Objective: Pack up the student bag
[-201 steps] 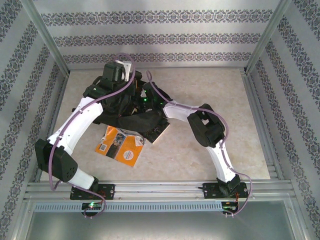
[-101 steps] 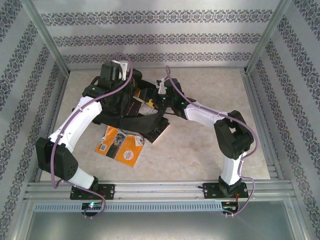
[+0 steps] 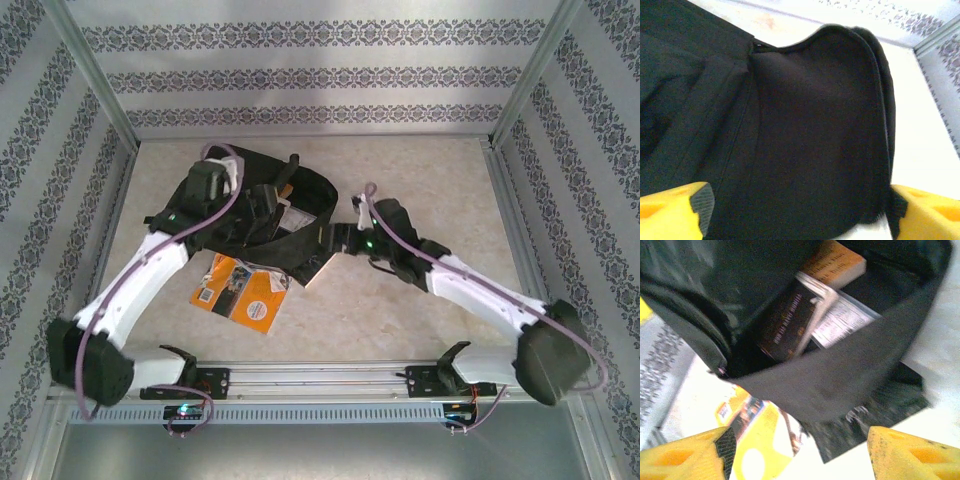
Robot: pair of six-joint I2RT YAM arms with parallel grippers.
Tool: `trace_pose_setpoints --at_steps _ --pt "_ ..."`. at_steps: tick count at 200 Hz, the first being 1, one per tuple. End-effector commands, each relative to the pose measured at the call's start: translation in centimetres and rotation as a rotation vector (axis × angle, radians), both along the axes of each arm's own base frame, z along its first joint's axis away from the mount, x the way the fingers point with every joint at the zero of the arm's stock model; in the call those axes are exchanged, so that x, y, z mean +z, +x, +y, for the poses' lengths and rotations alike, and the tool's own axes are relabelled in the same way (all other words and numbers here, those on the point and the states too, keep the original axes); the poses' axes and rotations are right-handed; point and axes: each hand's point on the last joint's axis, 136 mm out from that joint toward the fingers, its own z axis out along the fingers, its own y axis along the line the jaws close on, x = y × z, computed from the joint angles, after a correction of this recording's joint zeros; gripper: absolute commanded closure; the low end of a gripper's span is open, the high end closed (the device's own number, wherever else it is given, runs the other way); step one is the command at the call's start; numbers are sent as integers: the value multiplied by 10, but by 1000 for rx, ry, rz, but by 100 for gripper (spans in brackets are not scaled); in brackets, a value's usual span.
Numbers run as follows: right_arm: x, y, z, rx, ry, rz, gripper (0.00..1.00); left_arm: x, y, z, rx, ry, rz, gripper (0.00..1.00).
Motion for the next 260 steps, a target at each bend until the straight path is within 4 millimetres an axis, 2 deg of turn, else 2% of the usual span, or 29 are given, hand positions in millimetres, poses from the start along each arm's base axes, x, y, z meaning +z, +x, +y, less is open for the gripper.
trace_pose_setpoints --at_steps 1,22,37,60,65,73,81,94,122,133,161,194,230,260 --pt "-12 -17 -20 7 -175 -92 33 7 -27 28 175 -97 19 7" --pt "-14 -34 -5 109 -226 -116 35 -34 -55 47 302 -106 183 6" --pt "-16 -42 19 211 -247 -112 39 -64 -74 58 377 -93 294 6" --pt "-24 -54 67 385 -326 -106 42 -97 -100 80 502 -50 389 5" --pt "-35 -56 76 418 -357 -80 43 -103 -106 85 534 -46 407 5" --pt "-35 -55 94 454 -375 -73 44 -114 -115 93 581 -36 436 5" --pt "-43 -55 110 491 -412 -57 44 -124 -123 98 622 -37 467 5" --pt "-63 -55 131 543 -479 -29 44 -142 -136 103 680 -59 521 5" --pt "-98 -46 161 584 -602 10 44 -177 -153 101 717 -144 582 6" --pt "-108 -40 166 576 -624 20 45 -184 -159 105 740 -152 588 6" --pt "-118 -27 175 552 -630 27 46 -197 -169 111 774 -175 591 6" --pt "-137 -9 170 519 -710 46 46 -211 -175 110 790 -210 610 7" --pt "-156 9 162 496 -760 96 45 -220 -165 101 759 -269 591 9" --pt "-176 1 162 546 -782 160 44 -224 -156 97 735 -291 574 11"
